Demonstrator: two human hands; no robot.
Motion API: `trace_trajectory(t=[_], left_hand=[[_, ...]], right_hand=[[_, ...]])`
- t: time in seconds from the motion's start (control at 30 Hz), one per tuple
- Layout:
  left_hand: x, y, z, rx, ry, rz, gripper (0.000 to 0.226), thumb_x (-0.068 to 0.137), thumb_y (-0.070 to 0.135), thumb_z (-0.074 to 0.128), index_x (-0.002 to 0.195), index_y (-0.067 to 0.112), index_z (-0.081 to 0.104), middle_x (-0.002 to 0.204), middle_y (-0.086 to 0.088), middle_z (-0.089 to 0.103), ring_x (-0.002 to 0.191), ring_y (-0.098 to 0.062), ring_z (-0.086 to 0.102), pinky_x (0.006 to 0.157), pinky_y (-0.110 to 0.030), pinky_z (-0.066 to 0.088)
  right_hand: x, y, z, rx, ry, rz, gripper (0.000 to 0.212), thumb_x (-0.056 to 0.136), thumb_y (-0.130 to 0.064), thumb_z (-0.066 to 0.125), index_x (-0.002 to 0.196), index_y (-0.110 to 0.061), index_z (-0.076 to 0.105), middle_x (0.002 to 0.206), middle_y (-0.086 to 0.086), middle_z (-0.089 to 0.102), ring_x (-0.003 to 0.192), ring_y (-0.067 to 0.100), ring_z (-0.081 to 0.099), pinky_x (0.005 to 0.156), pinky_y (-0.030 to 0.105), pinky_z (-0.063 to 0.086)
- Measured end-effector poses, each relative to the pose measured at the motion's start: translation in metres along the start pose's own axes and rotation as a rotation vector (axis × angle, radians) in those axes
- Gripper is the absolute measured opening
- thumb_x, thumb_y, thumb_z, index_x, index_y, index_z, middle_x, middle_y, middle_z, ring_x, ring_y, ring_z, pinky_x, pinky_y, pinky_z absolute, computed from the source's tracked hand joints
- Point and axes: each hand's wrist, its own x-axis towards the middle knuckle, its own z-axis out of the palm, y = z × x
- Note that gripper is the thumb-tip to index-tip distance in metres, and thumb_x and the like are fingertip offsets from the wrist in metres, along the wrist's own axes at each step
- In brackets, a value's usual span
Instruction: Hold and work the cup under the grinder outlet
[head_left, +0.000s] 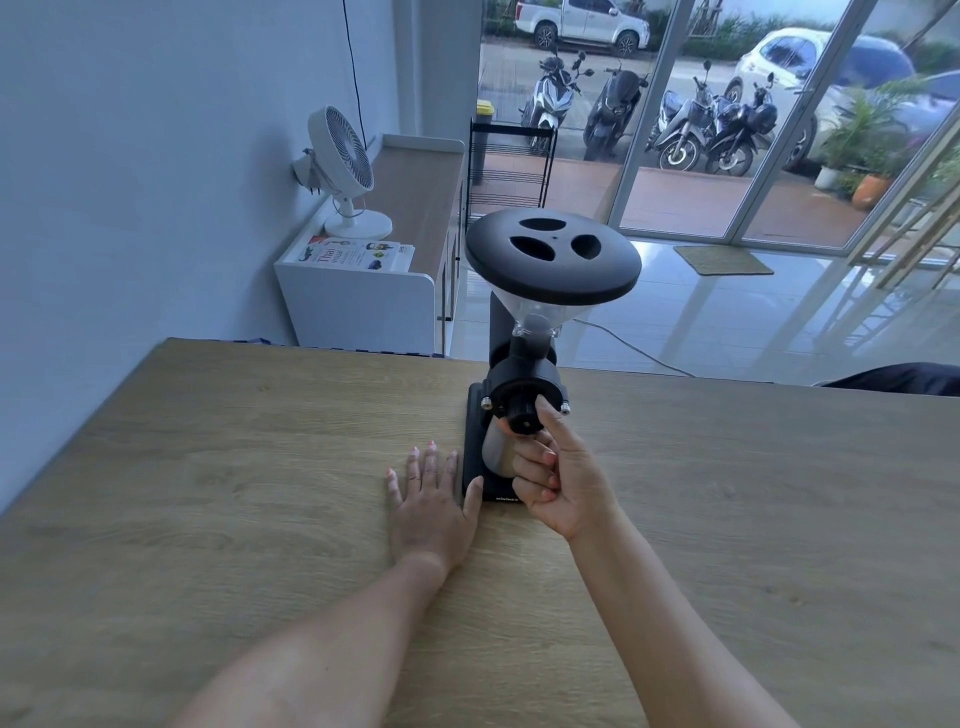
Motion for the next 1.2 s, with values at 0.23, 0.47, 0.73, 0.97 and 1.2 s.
trace_trajectory(t=[0.23,0.47,0.73,0.97,1.2], left_hand=[[0.0003,0.0005,0.0017,-0.003,0.009,-0.001,0.073,0.089,0.065,-0.007,0.153,0.033,0.004,0.164,0.001,-0.003,0.150,-0.021,-0.011,0.120,-0.052,-0.005],[0.0013,-0.0013,0.0029,-0.002,0.013,-0.003,0.073,0.088,0.066,-0.007,0.153,0.033,0.004,0.165,0.001,-0.003,0.150,-0.021,-0.011,0.120,-0.052,-0.006],[0.0016,-0.0018,0.0042,-0.005,0.014,0.001,0.073,0.088,0.066,-0.007,0.153,0.034,0.004,0.165,0.001,-0.003,0.150,-0.021,-0.011,0.120,-0.052,-0.006],[0.0017,-0.0016,0.0041,-0.014,0.012,0.002,0.073,0.089,0.066,-0.006,0.154,0.034,0.004,0.164,0.002,-0.004,0.150,-0.021,-0.012,0.120,-0.052,-0.006],[0.0020,-0.0020,0.0052,-0.018,0.020,0.001,0.075,0.088,0.067,-0.008,0.154,0.034,0.004,0.164,0.001,-0.003,0.150,-0.021,-0.012,0.119,-0.052,-0.006]], right_hand=[[-0.0011,-0.0004,0.0000,-0.004,-0.005,-0.006,0.045,0.092,-0.048,0.059,0.098,-0.004,0.068,0.043,-0.009,0.031,0.031,0.002,0.023,0.028,0.016,0.021],[-0.0001,-0.0001,0.0002,-0.030,0.000,-0.007,0.043,0.088,-0.048,0.065,0.095,-0.006,0.067,0.043,-0.009,0.030,0.031,0.002,0.022,0.028,0.017,0.020],[0.0011,0.0001,-0.0020,-0.039,-0.004,-0.007,0.044,0.080,-0.049,0.075,0.098,-0.010,0.063,0.044,-0.009,0.030,0.032,0.003,0.022,0.028,0.017,0.021],[0.0016,0.0006,-0.0018,-0.046,0.015,-0.007,0.043,0.079,-0.048,0.076,0.095,-0.011,0.061,0.044,-0.009,0.030,0.031,0.003,0.022,0.027,0.018,0.022],[0.0004,-0.0008,0.0017,-0.075,0.028,-0.015,0.037,0.081,-0.048,0.073,0.083,-0.013,0.061,0.044,-0.009,0.030,0.031,0.003,0.022,0.028,0.017,0.020]])
